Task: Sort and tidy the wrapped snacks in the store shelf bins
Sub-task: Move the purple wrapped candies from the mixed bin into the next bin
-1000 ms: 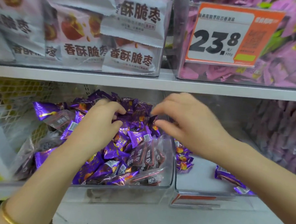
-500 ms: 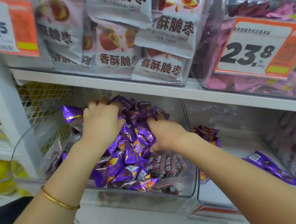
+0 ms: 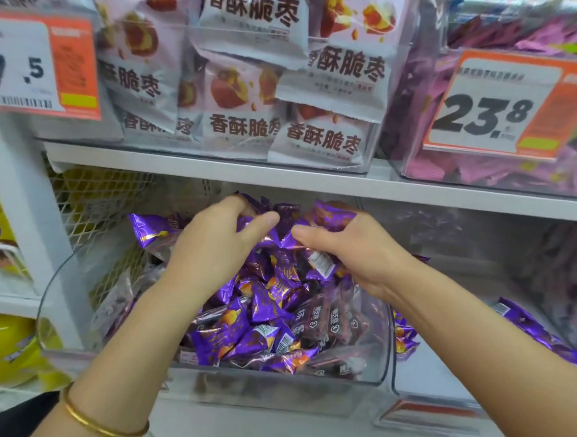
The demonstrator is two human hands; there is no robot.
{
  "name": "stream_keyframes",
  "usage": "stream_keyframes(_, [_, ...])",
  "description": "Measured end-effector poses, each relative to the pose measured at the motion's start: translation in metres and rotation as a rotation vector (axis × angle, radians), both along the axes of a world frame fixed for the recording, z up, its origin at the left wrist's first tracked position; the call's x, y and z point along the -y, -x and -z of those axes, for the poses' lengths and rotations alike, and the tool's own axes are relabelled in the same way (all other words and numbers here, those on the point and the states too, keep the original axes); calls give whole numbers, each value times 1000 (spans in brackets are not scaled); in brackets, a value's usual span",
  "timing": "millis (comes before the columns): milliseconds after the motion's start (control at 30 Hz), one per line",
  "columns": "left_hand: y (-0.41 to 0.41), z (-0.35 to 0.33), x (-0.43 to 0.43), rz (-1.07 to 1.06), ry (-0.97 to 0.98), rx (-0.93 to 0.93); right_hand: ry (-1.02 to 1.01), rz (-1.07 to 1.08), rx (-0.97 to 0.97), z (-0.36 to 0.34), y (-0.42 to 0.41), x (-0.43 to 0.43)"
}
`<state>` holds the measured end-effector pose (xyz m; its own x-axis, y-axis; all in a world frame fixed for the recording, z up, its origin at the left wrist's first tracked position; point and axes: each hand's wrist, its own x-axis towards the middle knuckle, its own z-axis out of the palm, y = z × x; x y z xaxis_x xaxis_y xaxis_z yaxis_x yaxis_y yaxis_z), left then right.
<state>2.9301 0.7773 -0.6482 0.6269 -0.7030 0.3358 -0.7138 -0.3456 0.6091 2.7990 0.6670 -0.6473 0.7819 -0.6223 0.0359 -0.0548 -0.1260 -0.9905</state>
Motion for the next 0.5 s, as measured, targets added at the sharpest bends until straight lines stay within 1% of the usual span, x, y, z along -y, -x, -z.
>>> stream_keyframes(67, [5, 2, 3, 126, 56, -257, -94, -17, 88, -2, 13, -7])
stream_keyframes(133, [9, 6, 6, 209, 55, -420, -88, 17, 136, -5, 26, -12])
stream_keyframes(233, [23, 7, 11, 309, 83, -591, 31, 83, 150, -8, 46, -13])
stream_keyframes(333, [47, 0, 16, 456, 164, -871, 161, 127, 98, -7, 63, -10])
stream_keyframes(367, [54, -1, 18, 508, 188, -921, 175, 145, 79, -6, 68, -8])
stream_keyframes(400, [60, 0, 20, 540, 197, -899, 163, 160, 70, -6, 74, -6])
stream_keyframes(467, [68, 5, 25, 594, 180, -724, 79, 164, 71, -6, 86, 0])
stream_keyframes(500, [73, 6, 27, 611, 182, -679, 30, 153, 57, -6, 93, 4])
